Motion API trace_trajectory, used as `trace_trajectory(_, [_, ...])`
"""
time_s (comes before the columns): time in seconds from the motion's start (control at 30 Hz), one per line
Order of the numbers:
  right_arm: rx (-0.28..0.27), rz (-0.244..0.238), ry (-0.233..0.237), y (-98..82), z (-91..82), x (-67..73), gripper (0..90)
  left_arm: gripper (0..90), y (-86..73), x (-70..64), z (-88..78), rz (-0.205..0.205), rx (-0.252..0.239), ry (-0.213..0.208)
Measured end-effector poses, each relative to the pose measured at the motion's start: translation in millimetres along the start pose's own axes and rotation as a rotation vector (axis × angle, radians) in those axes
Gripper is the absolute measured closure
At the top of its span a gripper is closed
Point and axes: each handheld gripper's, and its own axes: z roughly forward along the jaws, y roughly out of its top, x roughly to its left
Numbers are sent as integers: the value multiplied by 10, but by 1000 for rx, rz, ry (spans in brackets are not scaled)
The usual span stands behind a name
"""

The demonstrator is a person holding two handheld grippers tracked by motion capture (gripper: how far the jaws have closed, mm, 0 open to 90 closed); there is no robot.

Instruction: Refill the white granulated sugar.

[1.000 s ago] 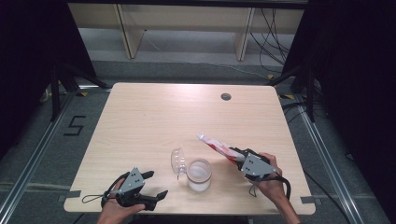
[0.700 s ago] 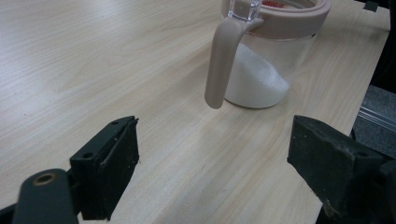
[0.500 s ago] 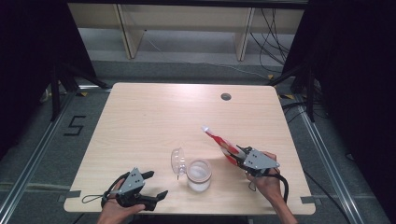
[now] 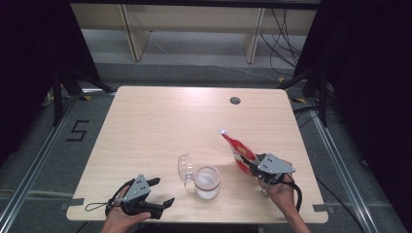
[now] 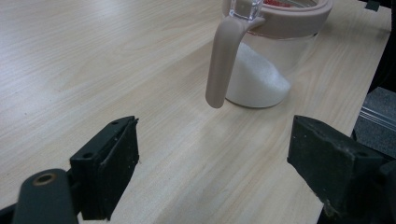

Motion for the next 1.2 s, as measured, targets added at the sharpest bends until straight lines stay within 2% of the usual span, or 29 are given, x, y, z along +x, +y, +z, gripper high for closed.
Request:
trace_trajectory(0.03, [5, 27, -3, -5, -11, 3, 767, 159, -1, -5, 2, -5, -3, 0])
trace_trajectory(0.07, [1, 18, -1, -12, -12, -8, 767, 159, -1, -12, 7, -11, -12, -1])
trace_trajectory(0.13, [5, 24, -9, -15, -24, -15, 767, 159, 0, -1, 2, 3, -6, -1])
trace_trajectory(0.2, [17, 49, -11, -17, -36, -11, 766, 158, -2, -14, 5, -21, -11, 0])
trace_trajectory(0.27, [20, 81, -12, -27, -46, -21, 765, 159, -2, -15, 5, -20, -11, 0])
trace_trajectory(0.3, [20, 81, -18, -34, -52, -32, 765, 159, -2, -16, 7, -20, -11, 0])
trace_trajectory(0.37, [18, 106, -17, -44, -66, -42, 765, 159, 5, 6, 2, 19, -3, -3])
trace_trajectory(0.43, [15, 121, -16, -58, -79, -42, 765, 159, 5, -1, 6, 10, -9, -4])
trace_trajectory(0.47, [14, 90, -40, -58, -91, -60, 764, 158, 6, 0, 5, 11, -10, -3])
trace_trajectory(0.5, [16, 83, -44, -62, -94, -66, 764, 159, 0, -16, 7, -19, -12, 0])
trace_trajectory(0.57, [14, 93, -47, -72, -98, -86, 764, 159, 1, -5, 1, -6, -9, -1])
trace_trajectory(0.67, [29, 89, -46, -81, -112, -103, 762, 159, 3, -8, -4, -8, -5, 6])
trace_trajectory(0.7, [35, 122, -28, -82, -108, -86, 762, 159, 1, -7, 1, -10, -10, 2])
trace_trajectory(0.77, [30, 108, -45, -83, -110, -90, 762, 159, 4, -6, -7, -2, -1, 5])
trace_trajectory(0.87, [34, 130, -45, -85, -118, -81, 760, 159, 6, -7, -12, -4, 0, 11])
trace_trajectory(0.93, [26, 127, -58, -86, -119, -80, 758, 159, 4, -9, -10, -7, -4, 8])
trace_trajectory(1.0, [29, 128, -56, -83, -124, -77, 752, 159, 5, -10, -10, -8, -4, 7])
trace_trajectory(1.03, [32, 109, -55, -83, -129, -83, 748, 159, 6, -6, -15, -3, 0, 12])
trace_trajectory(1.2, [50, 119, -60, -73, -150, -48, 725, 159, 6, -6, -15, -2, 0, 12])
